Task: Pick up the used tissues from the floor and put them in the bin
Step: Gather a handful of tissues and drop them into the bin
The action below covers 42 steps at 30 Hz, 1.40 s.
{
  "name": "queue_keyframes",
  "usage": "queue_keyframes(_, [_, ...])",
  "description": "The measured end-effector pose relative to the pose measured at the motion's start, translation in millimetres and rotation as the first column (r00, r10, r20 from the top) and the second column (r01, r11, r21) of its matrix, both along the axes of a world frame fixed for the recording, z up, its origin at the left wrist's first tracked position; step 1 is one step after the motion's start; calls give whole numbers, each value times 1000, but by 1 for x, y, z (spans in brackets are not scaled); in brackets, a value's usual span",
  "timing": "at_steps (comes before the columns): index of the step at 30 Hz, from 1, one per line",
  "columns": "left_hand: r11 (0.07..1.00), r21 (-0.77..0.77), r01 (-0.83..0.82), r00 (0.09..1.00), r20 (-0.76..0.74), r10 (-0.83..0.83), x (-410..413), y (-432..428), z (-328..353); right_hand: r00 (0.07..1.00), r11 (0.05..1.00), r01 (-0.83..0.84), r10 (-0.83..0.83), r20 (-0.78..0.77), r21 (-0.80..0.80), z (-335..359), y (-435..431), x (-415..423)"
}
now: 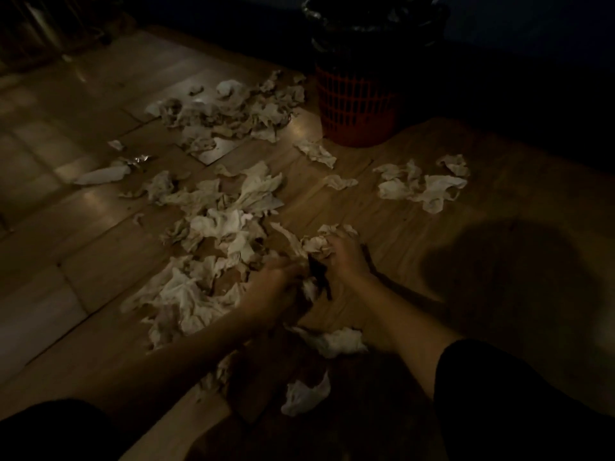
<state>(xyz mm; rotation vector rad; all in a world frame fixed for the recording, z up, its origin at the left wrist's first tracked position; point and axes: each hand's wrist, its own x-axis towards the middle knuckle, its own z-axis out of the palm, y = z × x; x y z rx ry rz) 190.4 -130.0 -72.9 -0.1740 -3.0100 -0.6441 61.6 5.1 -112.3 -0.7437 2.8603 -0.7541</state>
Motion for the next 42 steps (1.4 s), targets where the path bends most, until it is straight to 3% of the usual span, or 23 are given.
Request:
queue_keyframes(6, [915, -165, 368, 930, 77, -360, 37, 56, -52, 1000, 999, -10, 10, 5, -36, 31, 29, 8])
queue_keyframes(9, [849, -278, 450, 866, -96, -490, 40, 64, -68, 1000, 998, -14, 15, 17, -65, 35, 32, 13])
queue_keyframes(12, [832, -263, 489, 812, -211, -544, 30, 55, -53, 1000, 999, -16, 16, 12, -47, 36, 31, 16])
queue_keyframes(15, [898, -147, 415, 899, -87, -430, 24, 35, -26, 999, 996, -43, 43, 3, -77, 38, 29, 22])
queue_keyframes(17, [977, -77, 201, 979, 28, -200, 25, 5, -17, 998, 989, -57, 60, 16, -133, 39, 24, 26])
queue_keyframes(19, [998, -61, 26, 998, 65, -22, 31, -36, -16, 991, 976, -105, 118, 58, -193, 37, 19, 34])
queue_keyframes(21, [993, -109, -47, 991, 123, 61, 45, -70, -16, 964, 946, -218, 247, 99, -238, 34, 18, 54])
queue_keyframes(26, [981, -194, -22, 970, 232, 68, 88, -91, -17, 833, 837, -479, 528, 164, -265, 18, 30, 128])
queue_keyframes(30, [902, -418, 107, 907, 414, 84, 106, -92, -30, 756, 776, -626, 629, 179, -84, -3, 43, 153])
queue_keyframes(33, [928, -356, 109, 904, 425, 57, 108, -94, -30, 673, 674, -738, 733, 102, 29, -15, 54, 162])
queue_keyframes(37, [967, -247, 60, 943, 333, 26, 100, -92, -19, 592, 591, -806, 806, -14, -42, -28, 47, 151])
queue_keyframes(39, [980, -200, 3, 956, 289, 57, 93, -93, -17, 627, 629, -768, 777, 57, -120, -23, 33, 141])
queue_keyframes(42, [974, -176, -146, 947, 259, 189, 84, -99, -13, 767, 763, -616, 638, 74, -197, -4, 3, 112])
